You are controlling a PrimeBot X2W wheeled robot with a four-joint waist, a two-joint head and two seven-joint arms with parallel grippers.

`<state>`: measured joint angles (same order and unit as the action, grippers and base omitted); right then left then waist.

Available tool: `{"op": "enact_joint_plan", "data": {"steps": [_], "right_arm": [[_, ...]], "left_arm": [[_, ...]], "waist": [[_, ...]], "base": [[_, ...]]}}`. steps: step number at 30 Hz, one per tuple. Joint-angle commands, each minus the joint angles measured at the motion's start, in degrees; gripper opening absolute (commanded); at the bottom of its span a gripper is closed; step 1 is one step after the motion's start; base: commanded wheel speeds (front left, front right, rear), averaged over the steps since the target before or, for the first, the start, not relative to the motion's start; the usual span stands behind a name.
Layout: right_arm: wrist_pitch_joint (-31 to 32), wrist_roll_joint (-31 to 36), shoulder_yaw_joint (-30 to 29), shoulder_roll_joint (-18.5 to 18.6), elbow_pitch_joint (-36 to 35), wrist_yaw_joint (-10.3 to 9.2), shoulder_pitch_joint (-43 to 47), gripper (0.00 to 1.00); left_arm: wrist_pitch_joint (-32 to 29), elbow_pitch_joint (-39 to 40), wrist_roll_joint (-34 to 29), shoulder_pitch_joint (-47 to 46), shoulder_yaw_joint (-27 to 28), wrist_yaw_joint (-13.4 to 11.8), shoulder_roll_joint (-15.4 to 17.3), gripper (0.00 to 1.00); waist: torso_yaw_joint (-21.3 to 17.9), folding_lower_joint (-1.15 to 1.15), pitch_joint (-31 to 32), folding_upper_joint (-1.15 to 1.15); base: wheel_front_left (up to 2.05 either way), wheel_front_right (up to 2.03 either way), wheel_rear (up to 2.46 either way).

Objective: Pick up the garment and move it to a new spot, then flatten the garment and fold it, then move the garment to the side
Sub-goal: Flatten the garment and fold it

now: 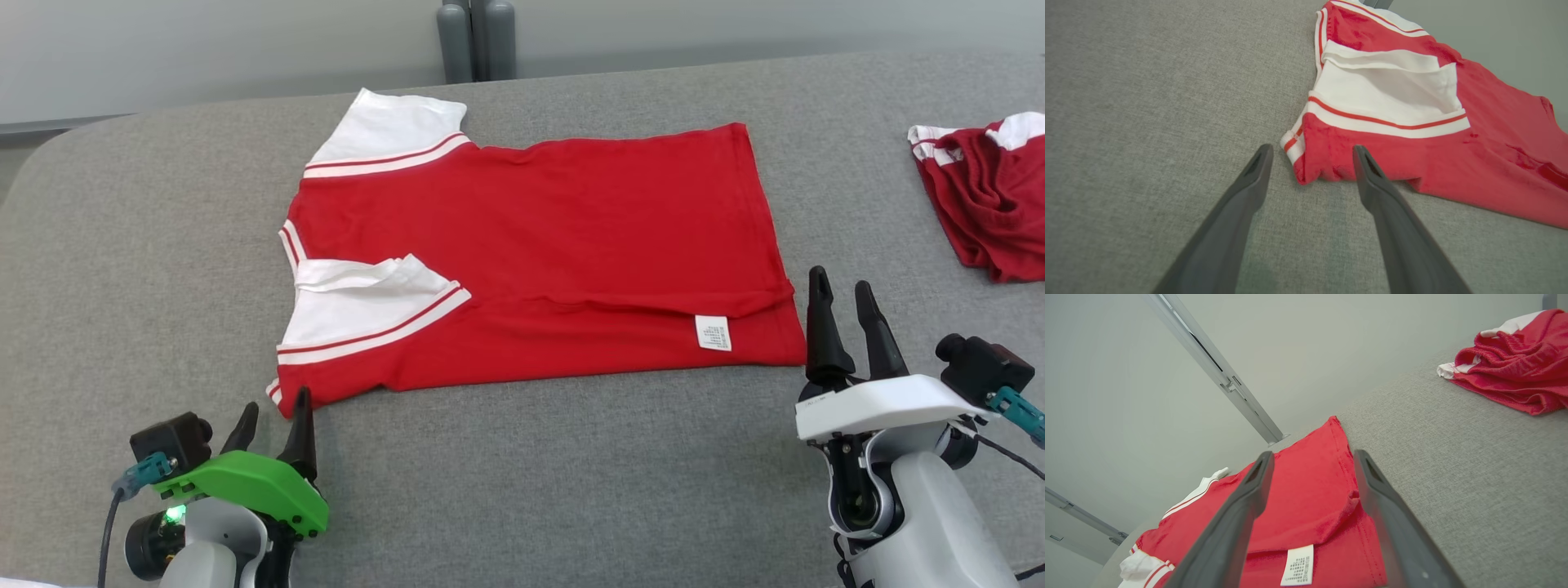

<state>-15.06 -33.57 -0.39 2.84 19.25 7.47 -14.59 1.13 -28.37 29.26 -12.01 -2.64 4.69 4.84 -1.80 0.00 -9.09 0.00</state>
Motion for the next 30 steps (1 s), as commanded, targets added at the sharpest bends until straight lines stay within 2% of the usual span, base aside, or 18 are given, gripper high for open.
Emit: {"op": "enact_joint_plan", "data": {"steps": [1,8,9,10,12,13,21,30], "right_arm": [[-0.13,-0.06,0.28,0.12,-0.25,0.04,0.42,1.00],[-0.14,0.57,0.56,0.10,-0.19,0.04,-0.28,1.00],[-0.14,0.71,0.56,0.10,-0.06,0.04,-0.27,1.00],[-0.14,1.05,0.51,0.10,0.18,0.04,-0.20,1.00],[0.01,1.64,0.79,0.09,0.99,0.04,0.06,1.00],[0.37,1.86,0.98,0.09,1.45,0.04,0.14,1.00],[3.77,3.70,1.62,0.10,6.88,0.04,-0.31,1.00],[5.35,5.69,0.86,0.10,18.21,0.03,-5.49,1.00]], "left_arm": [[-0.47,-0.19,0.60,0.36,0.43,-0.55,0.25,1.00],[-1.12,-2.16,1.86,-1.20,1.80,-2.10,0.58,1.00],[-0.93,-2.46,2.14,-1.41,2.06,-2.24,0.52,0.84],[-0.74,-2.78,2.34,-1.59,2.15,-2.21,0.49,0.56],[-0.68,-3.37,2.98,-1.85,2.35,-2.02,0.37,0.27],[-0.61,-3.61,3.15,-1.97,2.37,-1.86,0.32,0.00],[1.78,-2.75,3.39,-2.44,1.69,-0.61,0.33,0.00],[2.97,2.47,2.35,-0.53,0.37,-0.81,0.57,0.00]], "waist": [[-0.85,0.00,-0.71,0.00],[-2.95,0.00,-2.19,0.00],[-3.15,0.00,-2.31,0.00],[-3.33,0.00,-2.41,0.00],[-3.60,0.00,-2.50,0.00],[-3.68,0.00,-2.52,0.00],[-3.14,0.00,-2.00,0.00],[-0.81,0.00,-1.45,0.00]], "base": [[0.00,0.00,0.00],[0.00,0.00,0.00],[0.00,0.00,0.00],[0.00,0.00,0.00],[0.00,0.00,0.00],[0.00,0.00,0.00],[0.00,0.00,0.00],[0.00,0.00,0.00]]}}
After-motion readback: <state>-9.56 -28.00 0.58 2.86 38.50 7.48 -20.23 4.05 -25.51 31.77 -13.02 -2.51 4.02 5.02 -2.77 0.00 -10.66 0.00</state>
